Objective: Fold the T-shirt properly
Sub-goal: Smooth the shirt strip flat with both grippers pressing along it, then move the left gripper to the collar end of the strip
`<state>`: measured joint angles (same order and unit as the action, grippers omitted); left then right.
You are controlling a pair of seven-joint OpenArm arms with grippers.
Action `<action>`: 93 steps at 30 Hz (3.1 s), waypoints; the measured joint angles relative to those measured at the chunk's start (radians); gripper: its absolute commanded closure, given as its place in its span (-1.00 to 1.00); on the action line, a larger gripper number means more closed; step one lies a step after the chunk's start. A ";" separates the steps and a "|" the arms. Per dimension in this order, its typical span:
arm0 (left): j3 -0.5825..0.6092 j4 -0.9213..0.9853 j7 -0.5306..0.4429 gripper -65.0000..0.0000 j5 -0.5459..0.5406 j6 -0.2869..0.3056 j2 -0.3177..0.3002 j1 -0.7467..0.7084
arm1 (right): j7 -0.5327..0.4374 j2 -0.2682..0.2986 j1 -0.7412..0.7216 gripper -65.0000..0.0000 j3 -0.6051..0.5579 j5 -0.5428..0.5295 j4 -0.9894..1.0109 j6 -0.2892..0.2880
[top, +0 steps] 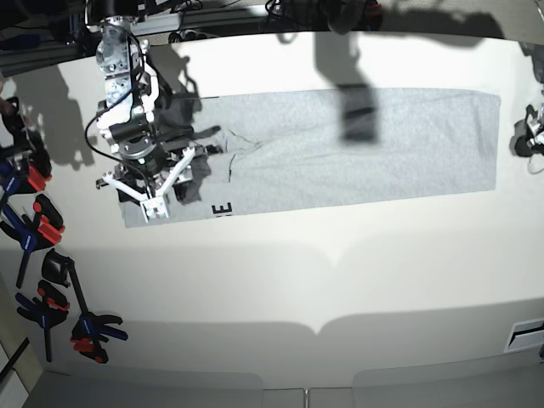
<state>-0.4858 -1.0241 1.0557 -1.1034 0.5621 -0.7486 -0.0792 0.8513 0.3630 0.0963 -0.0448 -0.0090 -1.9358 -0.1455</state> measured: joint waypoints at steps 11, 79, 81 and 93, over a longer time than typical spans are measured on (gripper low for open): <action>-0.001 0.029 -0.134 0.21 0.110 0.045 0.058 0.006 | 0.029 0.000 0.003 0.03 0.000 0.001 -0.134 0.000; -0.015 0.012 0.058 -0.37 0.006 0.150 0.262 0.024 | 0.086 0.003 0.004 0.04 0.000 0.005 -0.231 0.000; -0.014 0.013 0.112 -0.37 -0.038 0.149 0.260 0.024 | 0.086 0.003 0.004 0.04 0.000 0.006 -0.231 0.000; -0.010 0.021 0.169 0.06 -0.047 0.138 0.183 0.016 | 0.086 0.003 0.004 0.04 0.000 0.006 -0.231 0.000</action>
<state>-0.4957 -1.0031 1.2243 -1.1507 0.6998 -0.5652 -0.0635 0.9375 0.3656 0.1001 -0.0448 -0.0032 -2.1670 -0.1459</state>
